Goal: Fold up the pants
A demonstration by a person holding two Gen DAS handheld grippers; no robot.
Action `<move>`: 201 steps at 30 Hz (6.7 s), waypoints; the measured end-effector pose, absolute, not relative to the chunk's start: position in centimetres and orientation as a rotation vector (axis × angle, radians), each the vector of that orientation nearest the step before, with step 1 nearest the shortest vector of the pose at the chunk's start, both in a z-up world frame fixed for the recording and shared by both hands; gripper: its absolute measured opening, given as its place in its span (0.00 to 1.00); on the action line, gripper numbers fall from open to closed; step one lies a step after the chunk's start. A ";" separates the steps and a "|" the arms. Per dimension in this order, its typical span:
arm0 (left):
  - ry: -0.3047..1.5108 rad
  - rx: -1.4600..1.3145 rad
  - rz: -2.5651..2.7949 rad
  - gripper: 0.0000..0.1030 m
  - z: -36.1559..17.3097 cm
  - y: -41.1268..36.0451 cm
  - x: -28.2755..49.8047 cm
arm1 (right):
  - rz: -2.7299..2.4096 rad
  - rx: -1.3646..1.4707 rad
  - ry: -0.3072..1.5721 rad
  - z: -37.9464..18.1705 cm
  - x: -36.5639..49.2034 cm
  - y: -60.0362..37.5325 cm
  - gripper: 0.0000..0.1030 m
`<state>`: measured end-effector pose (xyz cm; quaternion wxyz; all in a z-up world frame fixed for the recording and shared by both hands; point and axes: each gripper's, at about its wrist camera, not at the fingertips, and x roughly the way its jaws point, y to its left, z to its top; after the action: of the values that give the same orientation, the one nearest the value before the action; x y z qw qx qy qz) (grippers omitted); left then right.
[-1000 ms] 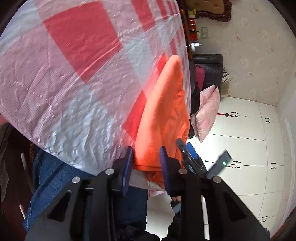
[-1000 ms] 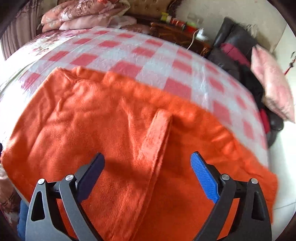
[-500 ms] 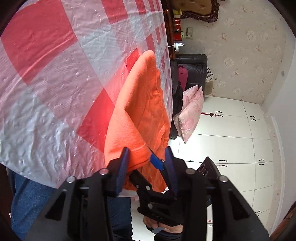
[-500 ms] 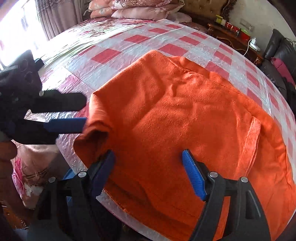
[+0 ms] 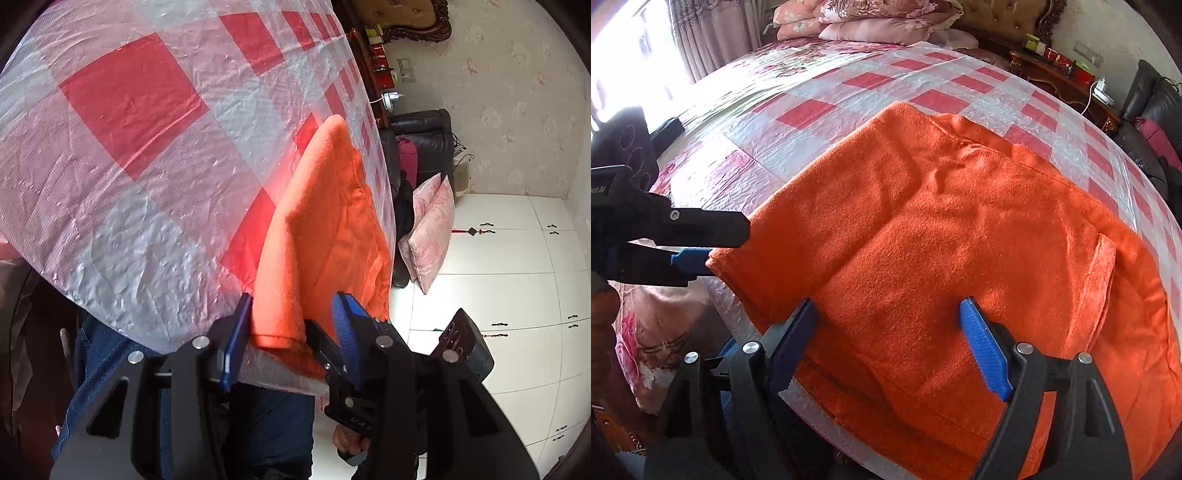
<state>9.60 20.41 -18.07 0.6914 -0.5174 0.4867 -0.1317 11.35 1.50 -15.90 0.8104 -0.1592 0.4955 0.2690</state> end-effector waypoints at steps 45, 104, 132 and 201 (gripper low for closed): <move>0.420 0.511 -0.518 0.07 -5.1 -27.8 2.8 | 0.351 0.273 1.182 -5.2 20.3 -31.4 0.12; 1.087 -0.242 -0.353 0.40 -11.0 -12.1 9.7 | -0.040 0.137 0.943 -15.8 6.9 -43.7 0.27; 1.189 -0.446 -0.518 0.23 -13.0 -8.2 12.0 | -0.161 0.129 0.919 -16.1 7.9 -41.8 0.30; 0.904 0.024 -0.344 0.98 -0.1 -19.8 3.7 | -0.248 0.044 0.811 -3.7 -0.9 -36.3 0.85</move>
<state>3.68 -19.79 -0.13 0.8853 0.0118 0.4345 -0.1653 -0.94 -36.28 -3.71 0.9113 0.0215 0.3932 -0.1203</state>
